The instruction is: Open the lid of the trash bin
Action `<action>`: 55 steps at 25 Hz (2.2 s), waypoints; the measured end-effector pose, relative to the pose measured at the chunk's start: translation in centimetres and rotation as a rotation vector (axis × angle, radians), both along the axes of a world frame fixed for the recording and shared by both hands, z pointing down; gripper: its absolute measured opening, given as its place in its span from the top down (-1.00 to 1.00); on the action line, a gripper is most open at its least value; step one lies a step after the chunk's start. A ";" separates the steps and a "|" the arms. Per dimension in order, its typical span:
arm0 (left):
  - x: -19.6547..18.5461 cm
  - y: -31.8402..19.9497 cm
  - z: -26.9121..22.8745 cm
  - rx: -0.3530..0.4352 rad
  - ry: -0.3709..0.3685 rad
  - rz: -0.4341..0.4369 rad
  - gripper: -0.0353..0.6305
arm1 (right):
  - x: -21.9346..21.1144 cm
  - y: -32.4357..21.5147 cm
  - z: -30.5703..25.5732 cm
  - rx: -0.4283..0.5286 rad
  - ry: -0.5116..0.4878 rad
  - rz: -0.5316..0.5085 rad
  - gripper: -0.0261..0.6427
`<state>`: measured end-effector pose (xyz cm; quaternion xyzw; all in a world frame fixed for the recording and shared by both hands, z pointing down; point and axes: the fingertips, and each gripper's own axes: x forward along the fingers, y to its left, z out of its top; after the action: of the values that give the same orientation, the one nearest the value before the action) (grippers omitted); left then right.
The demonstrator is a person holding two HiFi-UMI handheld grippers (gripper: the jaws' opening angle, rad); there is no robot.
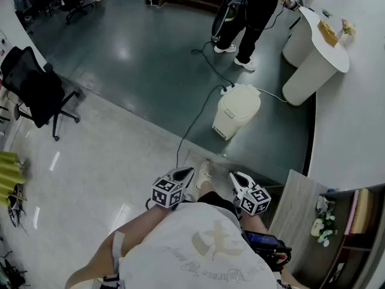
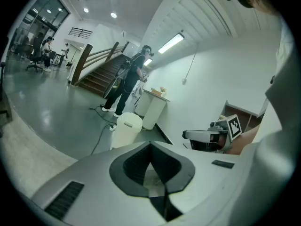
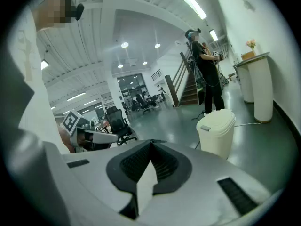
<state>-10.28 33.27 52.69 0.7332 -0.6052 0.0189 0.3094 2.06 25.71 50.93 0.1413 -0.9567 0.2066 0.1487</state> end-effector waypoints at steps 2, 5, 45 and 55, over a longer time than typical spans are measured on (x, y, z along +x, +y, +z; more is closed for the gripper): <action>-0.2 0.3 0.0 -0.002 0.003 -0.014 0.86 | -0.2 0.1 0.0 0.013 0.010 -0.005 0.91; -0.5 0.7 0.0 0.003 0.005 -0.033 0.86 | -0.4 0.4 -0.1 0.024 0.017 -0.020 0.91; -1.2 -5.6 1.0 -0.026 0.017 0.029 0.86 | -1.5 -4.1 1.5 -0.018 0.006 0.008 0.91; -3.1 -11.5 1.5 -0.058 0.014 0.047 0.86 | -3.3 -9.9 2.2 -0.050 0.013 0.023 0.91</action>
<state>-13.37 21.81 54.20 0.7383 -0.5847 0.0385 0.3342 -1.28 15.85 53.17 0.1499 -0.9485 0.2314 0.1560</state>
